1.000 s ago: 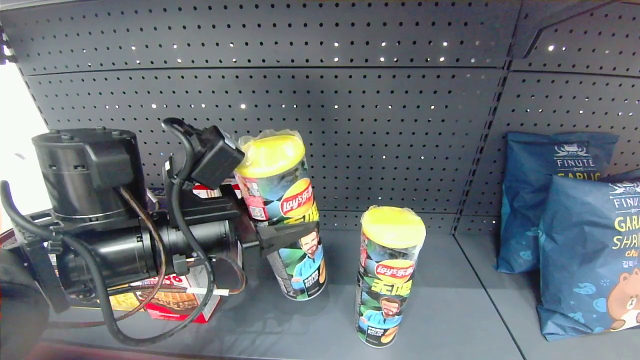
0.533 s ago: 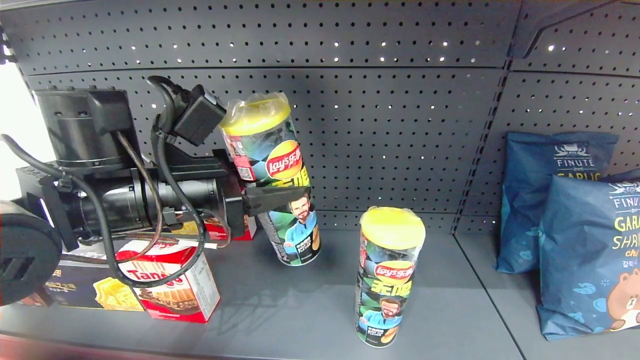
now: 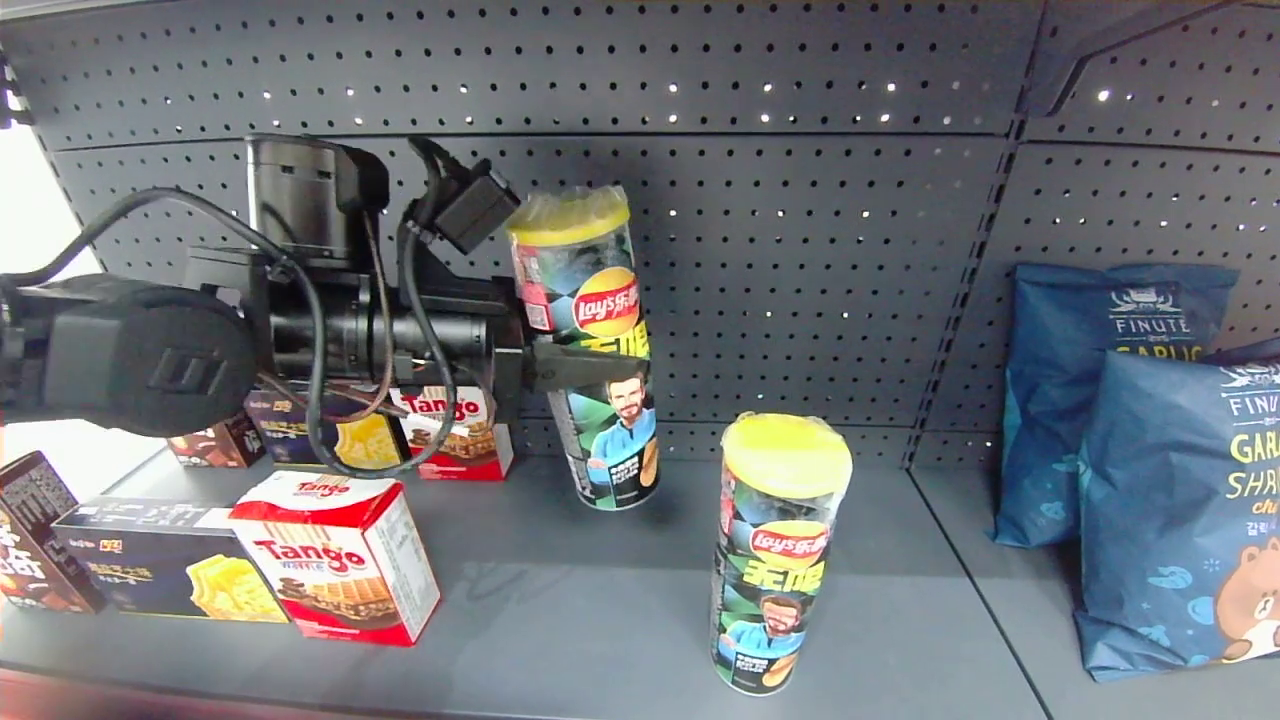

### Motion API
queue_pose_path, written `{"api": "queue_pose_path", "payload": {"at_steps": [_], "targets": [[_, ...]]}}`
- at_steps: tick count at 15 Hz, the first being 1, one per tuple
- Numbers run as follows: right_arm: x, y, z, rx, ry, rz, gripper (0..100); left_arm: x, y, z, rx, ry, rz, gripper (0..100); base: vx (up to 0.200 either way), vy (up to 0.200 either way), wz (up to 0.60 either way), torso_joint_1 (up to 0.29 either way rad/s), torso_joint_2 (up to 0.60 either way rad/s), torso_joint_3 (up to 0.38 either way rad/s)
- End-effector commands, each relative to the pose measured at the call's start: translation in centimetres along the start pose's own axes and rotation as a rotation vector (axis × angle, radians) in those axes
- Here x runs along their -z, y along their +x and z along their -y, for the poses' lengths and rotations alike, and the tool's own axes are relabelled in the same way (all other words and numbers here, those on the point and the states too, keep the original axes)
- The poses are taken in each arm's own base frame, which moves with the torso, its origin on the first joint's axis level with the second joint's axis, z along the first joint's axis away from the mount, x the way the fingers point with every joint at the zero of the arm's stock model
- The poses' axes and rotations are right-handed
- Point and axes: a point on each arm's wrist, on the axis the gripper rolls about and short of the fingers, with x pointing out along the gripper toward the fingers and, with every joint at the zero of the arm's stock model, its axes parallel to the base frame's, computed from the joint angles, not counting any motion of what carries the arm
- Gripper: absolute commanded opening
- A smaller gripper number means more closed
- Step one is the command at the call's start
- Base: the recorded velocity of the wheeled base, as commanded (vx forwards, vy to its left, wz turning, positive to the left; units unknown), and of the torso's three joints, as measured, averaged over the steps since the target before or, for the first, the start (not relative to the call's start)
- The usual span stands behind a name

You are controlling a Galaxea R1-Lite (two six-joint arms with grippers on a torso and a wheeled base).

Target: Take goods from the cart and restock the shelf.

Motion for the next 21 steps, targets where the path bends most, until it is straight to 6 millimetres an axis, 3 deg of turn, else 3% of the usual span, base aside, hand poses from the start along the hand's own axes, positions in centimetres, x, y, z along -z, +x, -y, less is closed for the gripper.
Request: {"api": "queue_pose_path", "payload": {"at_steps": [1, 8, 21], "targets": [[0.0, 0.0, 0.0, 0.0, 0.0, -0.002, 100, 2.8, 2.8, -2.2, 0.056, -0.002, -0.036, 0, 0.0, 0.0, 0.0, 0.0, 0.0, 0.0], [0.0, 0.0, 0.0, 0.0, 0.0, -0.002, 100, 4.1, 6.3, -4.9, 0.131, 0.087, -0.015, 0, 0.0, 0.0, 0.0, 0.0, 0.0, 0.0], [0.0, 0.0, 0.0, 0.0, 0.0, -0.002, 100, 6.6, 8.2, -5.7, 0.17, 0.094, -0.076, 0, 0.0, 0.0, 0.0, 0.0, 0.0, 0.0]]}}
